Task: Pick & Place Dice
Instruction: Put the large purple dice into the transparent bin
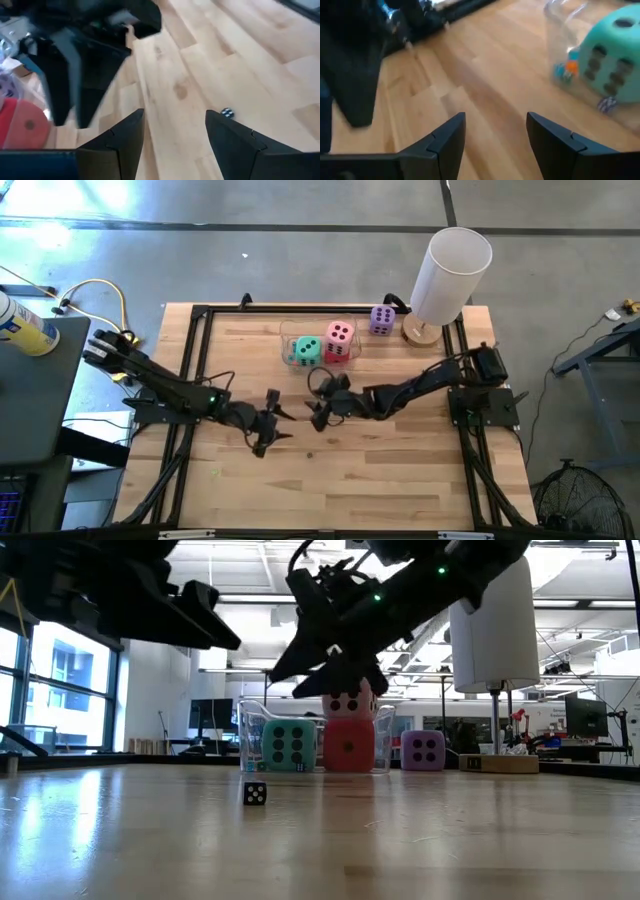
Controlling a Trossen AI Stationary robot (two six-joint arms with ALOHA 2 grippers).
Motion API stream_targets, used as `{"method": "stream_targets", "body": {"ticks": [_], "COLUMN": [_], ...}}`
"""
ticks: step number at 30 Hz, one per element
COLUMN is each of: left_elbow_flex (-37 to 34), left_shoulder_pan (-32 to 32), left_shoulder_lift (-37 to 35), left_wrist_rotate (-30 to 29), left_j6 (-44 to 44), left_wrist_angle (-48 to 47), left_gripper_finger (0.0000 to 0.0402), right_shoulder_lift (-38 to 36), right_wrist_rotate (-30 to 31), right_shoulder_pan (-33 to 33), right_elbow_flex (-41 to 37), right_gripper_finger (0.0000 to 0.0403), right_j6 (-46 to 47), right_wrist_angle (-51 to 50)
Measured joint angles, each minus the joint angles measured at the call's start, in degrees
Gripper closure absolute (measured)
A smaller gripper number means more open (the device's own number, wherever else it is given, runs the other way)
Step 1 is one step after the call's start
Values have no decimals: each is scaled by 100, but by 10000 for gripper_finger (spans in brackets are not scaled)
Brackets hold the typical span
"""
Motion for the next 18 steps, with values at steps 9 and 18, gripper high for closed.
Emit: {"method": "stream_targets", "body": {"ticks": [9,18], "left_elbow_flex": [2,2], "left_shoulder_pan": [-115,-115], "left_shoulder_lift": [0,0], "left_wrist_rotate": [-11,-13], "left_j6": [-386,-578], "left_wrist_angle": [8,-48], "left_gripper_finger": [200,200], "right_shoulder_lift": [0,0], "right_wrist_rotate": [207,75], "right_shoulder_pan": [249,266], "right_elbow_flex": [0,0], "right_gripper_finger": [201,201], "right_j6": [-56,-292], "right_wrist_angle": [23,373]}}
